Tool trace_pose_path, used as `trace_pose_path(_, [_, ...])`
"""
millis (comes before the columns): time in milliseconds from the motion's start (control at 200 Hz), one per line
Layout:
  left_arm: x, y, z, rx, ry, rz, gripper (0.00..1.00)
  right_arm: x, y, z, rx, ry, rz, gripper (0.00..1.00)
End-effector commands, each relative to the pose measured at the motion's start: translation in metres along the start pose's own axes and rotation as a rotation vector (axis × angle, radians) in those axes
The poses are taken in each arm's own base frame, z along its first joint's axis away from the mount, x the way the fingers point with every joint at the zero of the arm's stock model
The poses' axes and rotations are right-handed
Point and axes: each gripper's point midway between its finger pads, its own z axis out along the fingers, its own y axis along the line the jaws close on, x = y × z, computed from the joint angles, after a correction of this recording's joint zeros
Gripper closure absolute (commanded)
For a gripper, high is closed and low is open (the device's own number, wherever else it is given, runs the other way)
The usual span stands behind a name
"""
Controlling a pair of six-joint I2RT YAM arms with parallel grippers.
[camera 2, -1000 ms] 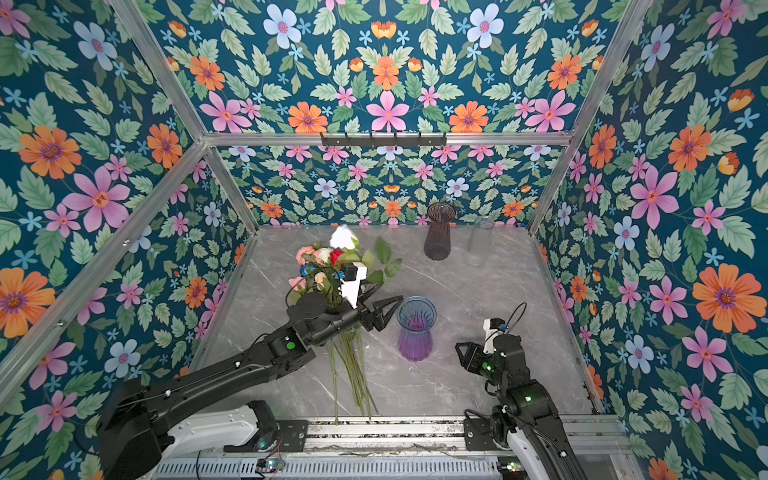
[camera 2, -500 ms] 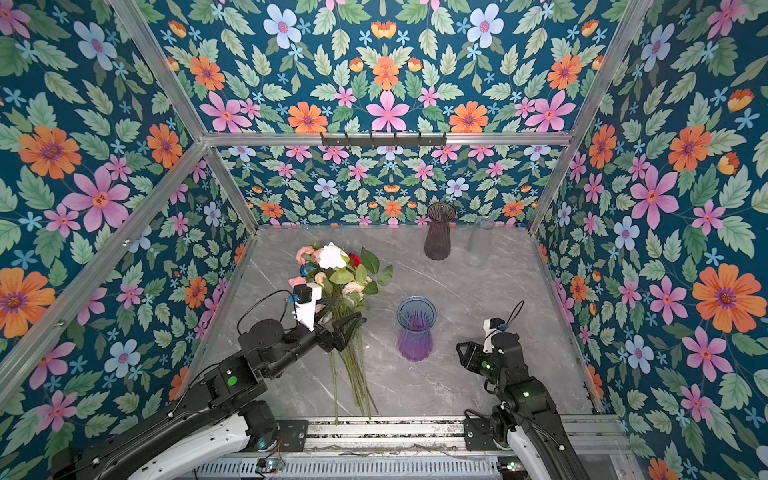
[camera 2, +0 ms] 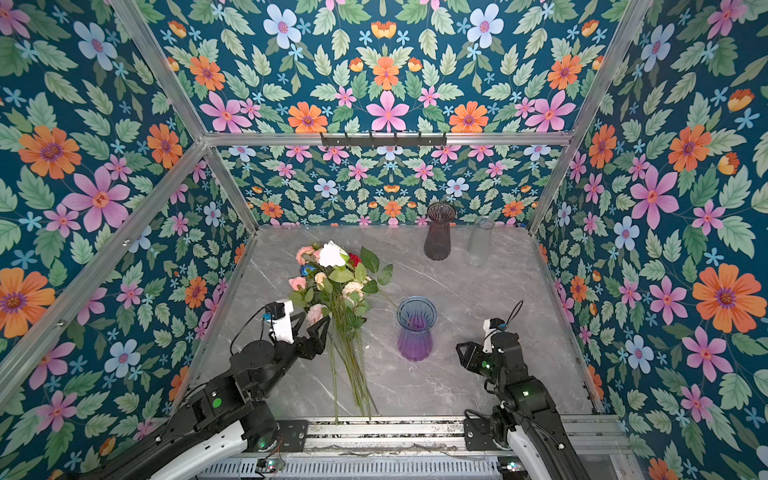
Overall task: Arrange the flowers into the vase
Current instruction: 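Draw the left gripper back to the stems of the flower bunch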
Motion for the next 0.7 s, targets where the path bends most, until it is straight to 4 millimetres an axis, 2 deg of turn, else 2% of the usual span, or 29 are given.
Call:
trace_pose_path(0, [0.013,0.008,0.006,-0.045,0.046,-0.006,0.2,-0.005,0.005,-0.001,-0.013,-0.019,-0.012,0.52])
trace_pose_path(70, [0.024,0.004,0.014,-0.035,0.105,0.007,0.19,-0.006,0.004,-0.001,-0.01,-0.024,-0.01,0.52])
trace_pose_path(185, [0.053,-0.001,0.039,0.021,0.253,-0.024,0.19,-0.006,0.003,-0.001,-0.007,-0.024,-0.01,0.52])
trace_pose_path(285, [0.074,0.023,0.059,0.026,0.352,-0.175,0.23,-0.006,0.005,-0.001,-0.014,-0.023,-0.012,0.52])
trace_pose_path(335, [0.081,0.038,0.065,0.018,0.368,-0.257,0.12,-0.006,0.005,-0.001,-0.014,-0.023,-0.013,0.52])
trace_pose_path(360, [0.083,0.045,0.067,0.011,0.372,-0.292,0.11,-0.006,0.005,-0.002,-0.015,-0.024,-0.014,0.52])
trace_pose_path(450, [0.091,0.063,0.071,-0.023,0.378,-0.354,0.18,-0.006,0.005,-0.002,-0.015,-0.026,-0.015,0.52])
trace_pose_path(525, [0.096,0.072,0.073,-0.055,0.388,-0.365,0.2,-0.006,0.005,-0.002,-0.016,-0.028,-0.014,0.52])
trace_pose_path(600, [0.103,0.075,0.076,-0.062,0.403,-0.376,0.24,-0.006,0.005,-0.003,-0.017,-0.03,-0.015,0.52])
trace_pose_path(690, [0.113,0.076,0.079,-0.053,0.433,-0.396,0.35,-0.006,0.004,-0.003,-0.016,-0.033,-0.015,0.52])
